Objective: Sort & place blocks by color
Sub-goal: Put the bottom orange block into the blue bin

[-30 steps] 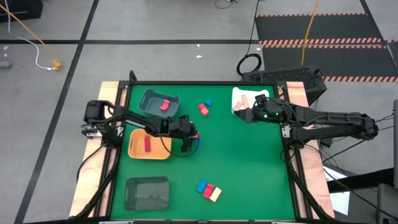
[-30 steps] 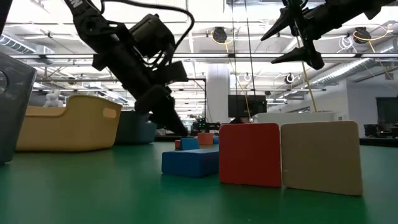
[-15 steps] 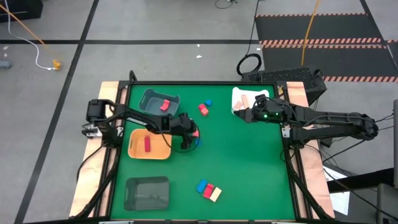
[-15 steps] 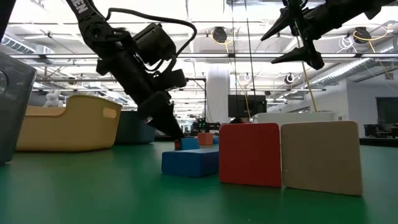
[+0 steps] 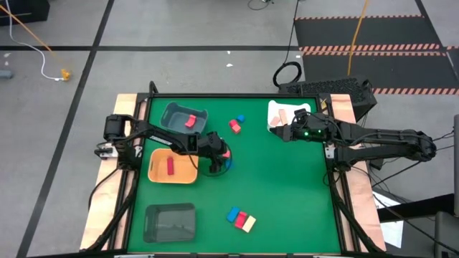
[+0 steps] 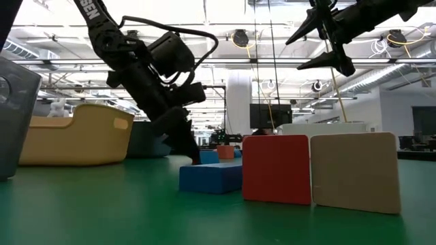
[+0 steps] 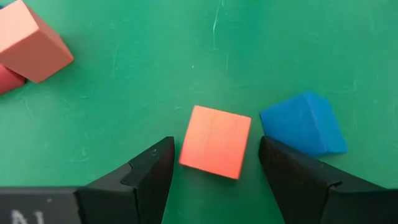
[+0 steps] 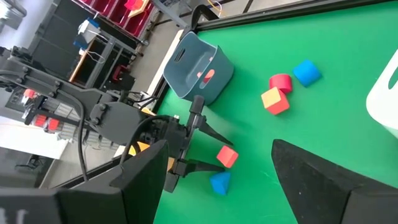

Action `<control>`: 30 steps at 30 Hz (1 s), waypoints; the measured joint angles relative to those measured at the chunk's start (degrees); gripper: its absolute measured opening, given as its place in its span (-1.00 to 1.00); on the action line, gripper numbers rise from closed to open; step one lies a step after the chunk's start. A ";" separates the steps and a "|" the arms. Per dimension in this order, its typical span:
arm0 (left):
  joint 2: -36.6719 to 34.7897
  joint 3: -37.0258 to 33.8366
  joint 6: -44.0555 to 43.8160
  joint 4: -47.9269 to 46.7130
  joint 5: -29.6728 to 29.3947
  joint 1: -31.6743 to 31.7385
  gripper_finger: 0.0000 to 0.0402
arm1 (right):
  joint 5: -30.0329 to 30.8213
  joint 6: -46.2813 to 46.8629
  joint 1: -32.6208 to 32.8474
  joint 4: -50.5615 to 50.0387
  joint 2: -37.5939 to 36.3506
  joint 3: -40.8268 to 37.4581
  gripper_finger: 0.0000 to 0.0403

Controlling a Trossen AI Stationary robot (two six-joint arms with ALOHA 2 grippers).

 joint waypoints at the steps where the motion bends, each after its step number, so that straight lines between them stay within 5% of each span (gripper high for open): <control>1: -0.35 0.00 -0.39 0.04 0.02 0.02 0.20 | 0.00 -0.03 0.00 0.00 -0.01 0.00 0.38; 6: -1.01 -0.09 -0.74 -0.20 -0.09 -0.01 0.13 | 0.00 -0.06 0.00 0.00 0.01 0.00 0.38; 13: -1.06 -0.11 -4.07 -0.36 0.24 -0.11 -0.34 | 0.00 -0.01 0.00 0.00 -0.01 0.00 0.38; 26: -7.98 4.55 -9.01 -1.16 -0.76 0.15 -0.34 | 0.00 -0.09 0.00 -0.21 -0.02 0.00 0.38; 30: -13.06 6.36 -9.08 -3.08 -5.06 0.43 -0.34 | 0.00 -0.09 0.02 -0.34 0.00 0.00 0.38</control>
